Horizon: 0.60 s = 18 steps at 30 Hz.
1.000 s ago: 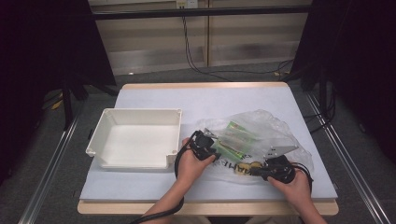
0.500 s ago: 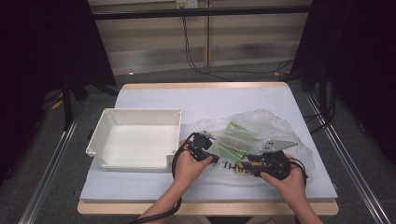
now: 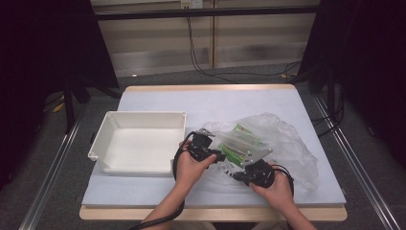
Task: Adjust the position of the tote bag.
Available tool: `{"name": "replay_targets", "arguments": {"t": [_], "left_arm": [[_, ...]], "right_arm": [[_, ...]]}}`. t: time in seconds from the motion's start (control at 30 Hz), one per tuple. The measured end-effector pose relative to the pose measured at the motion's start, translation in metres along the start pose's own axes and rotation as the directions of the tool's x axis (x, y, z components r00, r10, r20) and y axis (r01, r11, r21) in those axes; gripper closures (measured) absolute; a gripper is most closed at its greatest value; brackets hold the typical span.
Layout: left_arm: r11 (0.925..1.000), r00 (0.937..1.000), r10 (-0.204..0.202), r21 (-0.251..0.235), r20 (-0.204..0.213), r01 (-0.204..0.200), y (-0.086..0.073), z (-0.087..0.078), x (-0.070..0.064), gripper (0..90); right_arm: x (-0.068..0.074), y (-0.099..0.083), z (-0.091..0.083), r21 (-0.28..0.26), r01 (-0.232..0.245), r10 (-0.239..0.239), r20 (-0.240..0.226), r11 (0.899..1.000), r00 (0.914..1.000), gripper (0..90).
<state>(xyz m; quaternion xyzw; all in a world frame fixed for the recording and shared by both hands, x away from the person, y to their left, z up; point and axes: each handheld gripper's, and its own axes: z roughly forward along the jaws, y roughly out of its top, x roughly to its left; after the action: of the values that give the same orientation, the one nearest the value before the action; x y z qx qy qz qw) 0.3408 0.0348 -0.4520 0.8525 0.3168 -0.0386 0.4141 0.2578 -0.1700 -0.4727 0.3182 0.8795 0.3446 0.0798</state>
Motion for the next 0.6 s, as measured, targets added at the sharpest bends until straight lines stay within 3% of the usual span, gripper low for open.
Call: {"name": "replay_targets", "arguments": {"t": [0.07, 0.17, 0.2, 0.23, 0.3, 0.33, 0.37, 0.4, 0.43, 0.47, 0.5, 0.53, 0.57, 0.6], "left_arm": [[0.9996, 0.9995, 0.027, 0.003, 0.015, -0.027, 0.002, 0.005, -0.006, 66.4], [0.9994, 0.9994, 0.031, 0.014, 0.012, -0.031, 0.002, 0.01, -0.008, 65.2], [0.9988, 0.9992, 0.039, 0.03, 0.005, -0.04, 0.002, 0.012, -0.008, 67.3], [0.9973, 0.9987, 0.052, 0.052, -0.003, -0.051, 0.001, 0.014, -0.008, 75.8], [0.9904, 0.9977, 0.065, 0.123, -0.017, -0.063, 0.0, 0.015, -0.005, 80.9], [0.9925, 0.999, 0.041, 0.116, -0.02, -0.038, -0.002, 0.017, -0.005, 87.4], [0.9878, 0.9982, 0.048, 0.15, -0.036, -0.043, -0.003, 0.016, -0.002, 90.0], [0.9897, 0.9977, 0.02, 0.143, -0.065, -0.011, -0.004, 0.017, -0.003, 90.0], [0.9846, 0.9966, 0.035, 0.173, -0.075, -0.022, -0.005, 0.017, -0.002, 90.0], [0.983, 0.996, 0.006, 0.183, -0.089, 0.011, -0.008, 0.017, -0.001, 90.0], [0.9819, 0.9964, 0.017, 0.189, -0.083, -0.001, -0.009, 0.016, 0.001, 90.0], [0.9864, 0.9954, -0.017, 0.161, -0.095, 0.033, -0.01, 0.017, -0.001, 90.0], [0.9864, 0.9954, -0.017, 0.161, -0.095, 0.033, -0.01, 0.017, -0.001, 90.0], [0.9779, 0.9951, 0.034, 0.209, -0.093, -0.014, -0.01, 0.013, 0.001, 90.0]], "right_arm": [[0.003, 0.0, 0.001, 0.002, 0.012, -0.012, -0.011, 1.0, 0.9999, 90.0], [0.005, -0.001, 0.002, -0.014, 0.015, -0.015, -0.035, 1.0, 0.9993, 90.0], [0.006, -0.001, 0.002, -0.016, 0.008, -0.009, -0.045, 1.0, 0.999, 90.0], [0.007, -0.002, 0.002, -0.023, 0.014, -0.016, -0.058, 1.0, 0.9982, 90.0], [0.008, -0.002, 0.001, -0.031, 0.011, -0.012, -0.058, 0.999, 0.9982, 90.0], [0.008, -0.002, -0.001, -0.023, 0.0, -0.001, -0.056, 1.0, 0.9984, 89.1], [0.005, -0.003, -0.004, -0.041, -0.02, 0.017, -0.057, 0.999, 0.9982, 82.4], [0.005, -0.003, -0.004, -0.041, -0.02, 0.017, -0.057, 0.999, 0.9982, 82.4], [0.003, -0.003, -0.007, -0.048, -0.032, 0.03, -0.044, 0.998, 0.9986, 81.9], [-0.003, -0.004, -0.014, -0.074, -0.05, 0.048, -0.024, 0.996, 0.9986, 75.9], [-0.007, -0.004, -0.019, -0.086, -0.056, 0.056, -0.004, 0.995, 0.9984, 74.6], [-0.009, -0.004, -0.023, -0.094, -0.06, 0.061, 0.012, 0.994, 0.998, 72.8], [-0.013, -0.004, -0.027, -0.1, -0.068, 0.071, 0.028, 0.993, 0.9971, 72.9], [-0.016, -0.004, -0.031, -0.093, -0.082, 0.087, 0.043, 0.992, 0.9953, 72.9]]}}
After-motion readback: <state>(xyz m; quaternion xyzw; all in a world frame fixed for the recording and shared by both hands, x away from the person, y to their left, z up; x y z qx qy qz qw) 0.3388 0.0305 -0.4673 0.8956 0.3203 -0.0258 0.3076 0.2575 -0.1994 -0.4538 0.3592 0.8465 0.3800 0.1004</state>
